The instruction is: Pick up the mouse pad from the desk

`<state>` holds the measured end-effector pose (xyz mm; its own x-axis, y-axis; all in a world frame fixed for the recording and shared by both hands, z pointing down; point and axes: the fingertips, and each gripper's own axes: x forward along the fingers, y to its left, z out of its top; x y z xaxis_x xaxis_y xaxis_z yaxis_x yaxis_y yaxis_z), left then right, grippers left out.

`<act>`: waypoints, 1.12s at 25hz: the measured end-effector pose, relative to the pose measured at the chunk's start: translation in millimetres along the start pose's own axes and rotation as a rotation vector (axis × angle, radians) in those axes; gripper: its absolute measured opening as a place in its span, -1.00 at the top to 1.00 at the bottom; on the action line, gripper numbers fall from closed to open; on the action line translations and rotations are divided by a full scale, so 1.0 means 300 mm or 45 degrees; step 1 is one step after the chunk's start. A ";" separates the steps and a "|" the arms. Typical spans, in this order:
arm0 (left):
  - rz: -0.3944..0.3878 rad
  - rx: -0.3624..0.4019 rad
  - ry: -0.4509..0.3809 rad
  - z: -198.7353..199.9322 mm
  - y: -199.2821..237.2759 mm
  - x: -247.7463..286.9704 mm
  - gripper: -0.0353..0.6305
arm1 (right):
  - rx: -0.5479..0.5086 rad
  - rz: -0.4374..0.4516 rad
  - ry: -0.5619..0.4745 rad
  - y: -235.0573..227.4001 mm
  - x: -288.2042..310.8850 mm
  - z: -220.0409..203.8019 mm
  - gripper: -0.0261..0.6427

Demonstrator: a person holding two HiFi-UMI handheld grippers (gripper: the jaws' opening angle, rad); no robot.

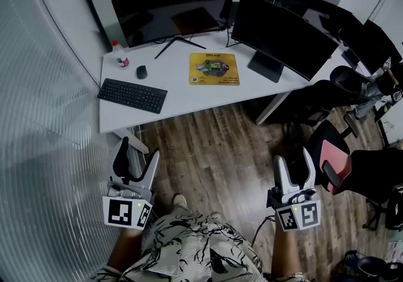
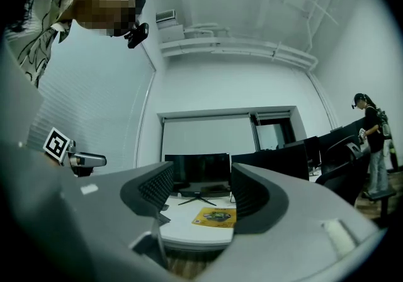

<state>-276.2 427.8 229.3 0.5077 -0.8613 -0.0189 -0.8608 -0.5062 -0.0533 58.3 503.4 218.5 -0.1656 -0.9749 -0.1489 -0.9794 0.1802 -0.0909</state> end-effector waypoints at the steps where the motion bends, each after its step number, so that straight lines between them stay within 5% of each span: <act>1: 0.010 0.004 0.000 0.003 0.005 0.000 -0.12 | 0.000 0.000 -0.001 0.001 0.002 0.003 0.07; 16: 0.150 -0.010 0.014 -0.022 0.096 0.001 -0.90 | -0.012 -0.012 -0.002 0.024 0.034 -0.006 -0.43; 20: 0.128 -0.032 0.029 -0.035 0.109 0.016 -0.91 | 0.011 -0.013 0.012 0.037 0.054 -0.019 -0.62; 28: 0.116 -0.042 0.023 -0.042 0.164 0.060 -0.91 | -0.001 -0.051 0.007 0.068 0.088 -0.025 -0.67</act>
<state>-309.8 386.8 239.1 0.4266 -0.9044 -0.0045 -0.9043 -0.4265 -0.0196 33.2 480.3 220.1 -0.1268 -0.9820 -0.1399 -0.9854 0.1408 -0.0957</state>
